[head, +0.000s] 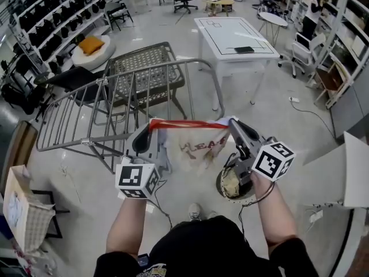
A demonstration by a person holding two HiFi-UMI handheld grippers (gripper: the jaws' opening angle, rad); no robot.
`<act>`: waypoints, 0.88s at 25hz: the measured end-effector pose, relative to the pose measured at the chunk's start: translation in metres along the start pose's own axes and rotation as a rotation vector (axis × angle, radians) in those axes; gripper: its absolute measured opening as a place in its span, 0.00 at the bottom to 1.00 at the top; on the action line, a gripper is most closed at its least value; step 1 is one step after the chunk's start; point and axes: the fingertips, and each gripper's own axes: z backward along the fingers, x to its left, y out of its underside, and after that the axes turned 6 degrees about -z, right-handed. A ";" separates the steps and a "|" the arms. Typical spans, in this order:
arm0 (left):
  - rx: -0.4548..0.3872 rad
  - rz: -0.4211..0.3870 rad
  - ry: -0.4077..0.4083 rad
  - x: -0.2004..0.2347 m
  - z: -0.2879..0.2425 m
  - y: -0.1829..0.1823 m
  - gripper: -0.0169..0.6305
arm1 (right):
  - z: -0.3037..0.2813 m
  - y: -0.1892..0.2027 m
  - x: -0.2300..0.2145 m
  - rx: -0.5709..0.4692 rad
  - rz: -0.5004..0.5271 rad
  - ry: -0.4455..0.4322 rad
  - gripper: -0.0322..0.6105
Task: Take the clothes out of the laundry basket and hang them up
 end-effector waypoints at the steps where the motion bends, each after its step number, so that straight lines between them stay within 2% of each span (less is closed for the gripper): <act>1: 0.002 -0.004 -0.025 0.006 0.009 -0.002 0.06 | -0.005 0.002 0.008 0.009 -0.001 -0.023 0.07; 11: 0.066 -0.046 -0.269 0.038 0.097 -0.015 0.06 | -0.033 0.023 0.071 0.108 -0.013 -0.246 0.07; 15: 0.095 -0.056 -0.346 0.051 0.137 -0.018 0.06 | -0.042 0.040 0.102 0.146 -0.001 -0.310 0.07; 22: 0.091 -0.053 -0.458 0.074 0.166 -0.020 0.06 | -0.060 0.058 0.129 0.194 0.021 -0.408 0.07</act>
